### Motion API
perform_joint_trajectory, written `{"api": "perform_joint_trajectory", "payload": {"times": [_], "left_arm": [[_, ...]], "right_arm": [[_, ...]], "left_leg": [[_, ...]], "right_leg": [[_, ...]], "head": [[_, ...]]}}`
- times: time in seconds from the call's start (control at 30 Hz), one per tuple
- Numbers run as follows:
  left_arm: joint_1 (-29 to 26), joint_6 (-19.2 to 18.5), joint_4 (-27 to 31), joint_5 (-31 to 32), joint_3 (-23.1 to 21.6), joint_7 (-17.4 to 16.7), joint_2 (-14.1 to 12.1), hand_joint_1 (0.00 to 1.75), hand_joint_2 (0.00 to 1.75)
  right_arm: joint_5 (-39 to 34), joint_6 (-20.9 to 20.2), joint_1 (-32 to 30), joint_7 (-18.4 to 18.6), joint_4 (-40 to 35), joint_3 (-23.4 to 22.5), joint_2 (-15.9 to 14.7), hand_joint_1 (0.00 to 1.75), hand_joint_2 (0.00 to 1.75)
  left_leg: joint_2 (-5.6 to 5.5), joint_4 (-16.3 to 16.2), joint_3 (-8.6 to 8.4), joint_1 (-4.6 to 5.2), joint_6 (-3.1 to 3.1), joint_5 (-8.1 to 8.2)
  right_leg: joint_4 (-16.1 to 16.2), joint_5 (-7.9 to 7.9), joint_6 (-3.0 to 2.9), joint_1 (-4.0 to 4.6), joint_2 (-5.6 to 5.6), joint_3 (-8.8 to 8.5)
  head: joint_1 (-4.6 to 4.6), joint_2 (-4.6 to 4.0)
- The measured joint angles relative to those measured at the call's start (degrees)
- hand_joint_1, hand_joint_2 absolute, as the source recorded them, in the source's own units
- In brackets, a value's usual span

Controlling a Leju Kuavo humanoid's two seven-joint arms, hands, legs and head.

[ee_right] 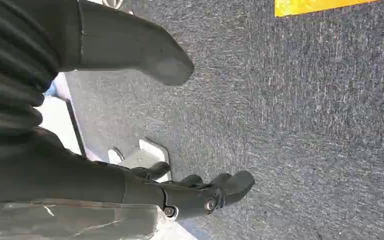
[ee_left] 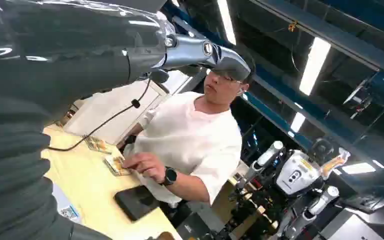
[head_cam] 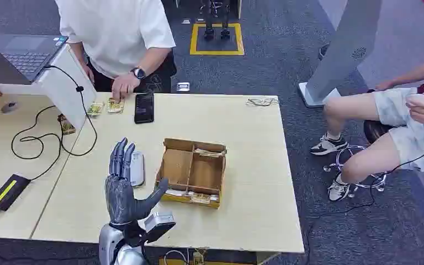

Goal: Pass the card to the sensor for recognition and then transmit it.

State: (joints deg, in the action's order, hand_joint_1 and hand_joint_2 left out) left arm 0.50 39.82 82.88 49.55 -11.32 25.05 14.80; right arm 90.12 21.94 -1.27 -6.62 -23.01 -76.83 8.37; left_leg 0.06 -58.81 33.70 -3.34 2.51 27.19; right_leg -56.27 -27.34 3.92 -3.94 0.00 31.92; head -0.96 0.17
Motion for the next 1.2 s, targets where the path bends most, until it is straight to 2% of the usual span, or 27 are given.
{"api": "perform_joint_trajectory", "payload": {"times": [0.7,0.8,0.93,1.03,1.2], "left_arm": [[0.1,0.0,0.0,0.9,0.0,-1.4,0.0,0.0,1.75],[0.3,0.0,0.0,3.2,0.0,-2.7,-0.1,0.0,1.75],[2.2,0.0,0.0,9.8,0.0,-3.4,0.0,0.0,1.75],[3.5,0.0,0.0,14.9,1.2,-2.1,0.5,0.0,1.75],[4.0,0.0,0.0,16.8,3.2,-0.7,0.9,0.0,1.75]], "right_arm": [[0.0,0.1,0.0,0.1,0.3,0.2,-0.1,0.0,1.75],[0.0,0.1,0.0,-0.1,0.3,0.2,-0.1,0.0,1.75],[0.0,0.8,0.1,-0.1,0.8,0.9,-0.4,0.0,1.75],[0.0,1.3,0.3,-0.1,1.8,1.7,-1.0,0.0,1.75],[0.0,1.6,0.3,-0.1,3.0,2.7,-1.6,0.0,1.75]], "left_leg": [[0.0,0.0,0.0,0.0,0.0,0.0],[0.0,0.0,0.0,0.0,0.0,0.0],[-0.01,0.0,0.0,0.0,0.0,-0.01],[-0.01,0.0,-0.02,0.0,0.0,-0.01],[0.0,0.0,-0.05,0.0,0.0,-0.01]], "right_leg": [[0.0,0.0,0.0,0.0,0.0,0.0],[0.0,0.0,0.0,0.0,0.0,0.0],[0.0,0.01,0.0,0.0,-0.01,-0.02],[0.0,0.02,0.0,0.0,-0.01,-0.04],[0.0,0.01,-0.01,0.0,0.0,-0.04]], "head": [[0.0,0.0],[0.0,0.0],[0.0,0.0],[0.0,0.0],[0.0,0.0]]}}
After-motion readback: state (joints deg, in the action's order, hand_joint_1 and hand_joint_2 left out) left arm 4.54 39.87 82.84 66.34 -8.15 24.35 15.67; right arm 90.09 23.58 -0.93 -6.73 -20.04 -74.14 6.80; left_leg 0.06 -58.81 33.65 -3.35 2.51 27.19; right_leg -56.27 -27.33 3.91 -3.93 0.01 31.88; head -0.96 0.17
